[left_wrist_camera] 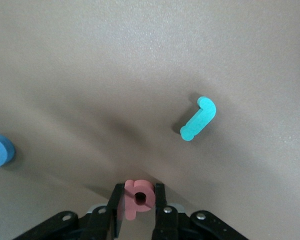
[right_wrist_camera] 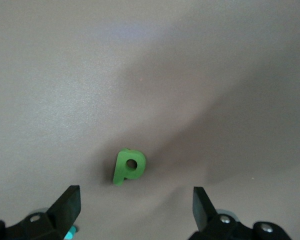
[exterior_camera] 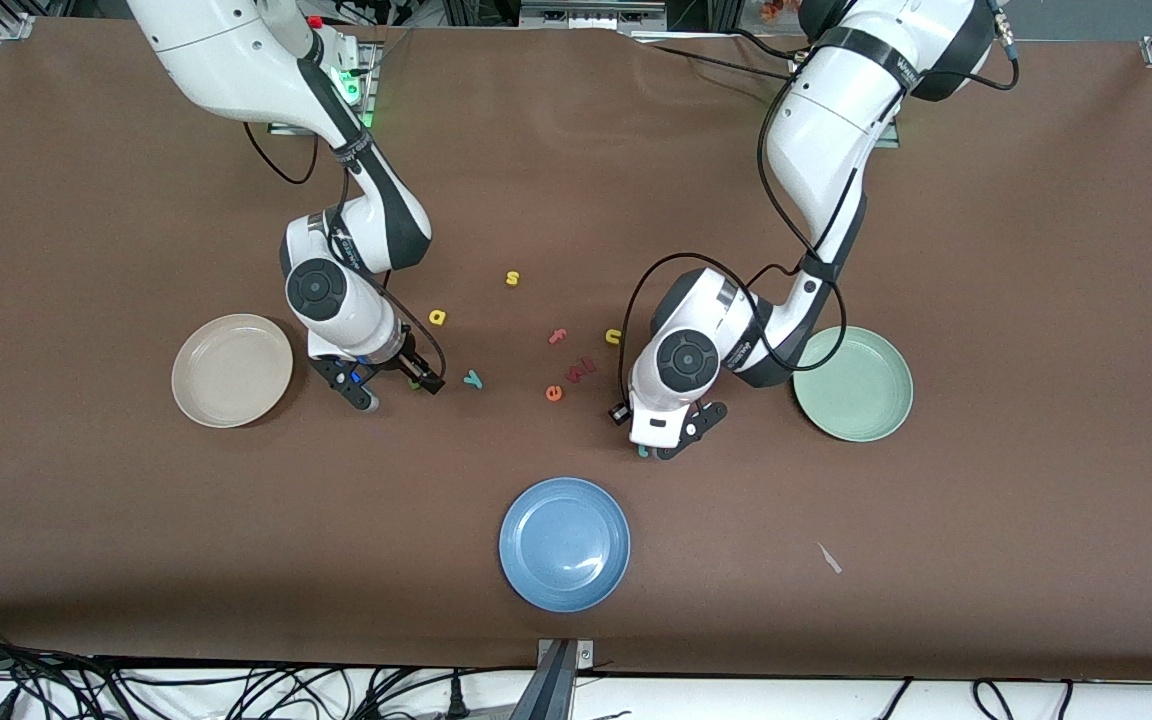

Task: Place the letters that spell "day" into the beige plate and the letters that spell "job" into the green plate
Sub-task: 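Grasp pink p with the left gripper while the right gripper grasps green p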

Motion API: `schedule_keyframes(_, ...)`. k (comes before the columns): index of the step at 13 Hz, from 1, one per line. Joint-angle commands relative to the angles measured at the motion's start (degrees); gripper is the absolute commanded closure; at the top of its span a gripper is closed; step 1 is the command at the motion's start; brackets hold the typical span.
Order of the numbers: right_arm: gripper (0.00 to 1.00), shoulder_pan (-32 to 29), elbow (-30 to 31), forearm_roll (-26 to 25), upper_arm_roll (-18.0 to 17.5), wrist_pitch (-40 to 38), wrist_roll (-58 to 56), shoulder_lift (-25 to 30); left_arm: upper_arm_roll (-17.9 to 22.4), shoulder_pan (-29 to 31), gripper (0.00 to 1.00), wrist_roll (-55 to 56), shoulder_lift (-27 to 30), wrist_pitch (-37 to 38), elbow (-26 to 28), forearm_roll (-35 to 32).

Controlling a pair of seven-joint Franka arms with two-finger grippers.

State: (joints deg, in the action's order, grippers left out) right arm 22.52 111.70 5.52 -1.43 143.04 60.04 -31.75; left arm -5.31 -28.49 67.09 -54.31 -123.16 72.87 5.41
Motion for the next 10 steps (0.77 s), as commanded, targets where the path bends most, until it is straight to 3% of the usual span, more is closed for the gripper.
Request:
schedule_keyframes(1, 0.03, -0.37, -0.25, -0.95, -0.24, 1.1, 1.13, -0.94, 0.48, 0.28, 0.96, -0.29, -0.8, 0.2, -1.15, -1.1)
schedule_keyframes(4, 0.06, 0.07, -2.27, -1.13, -0.24, 0.92, 1.22, -3.13, 0.48, 0.54, 1.0, -1.79, 0.25, 0.98, -1.41, -1.1)
schedule_keyframes(10, 0.29, -0.11, -2.36, -0.95, -0.24, 0.83, 1.22, -3.31, 0.13, 4.05, 1.0, -7.12, 5.61, 10.38, -1.59, -1.01)
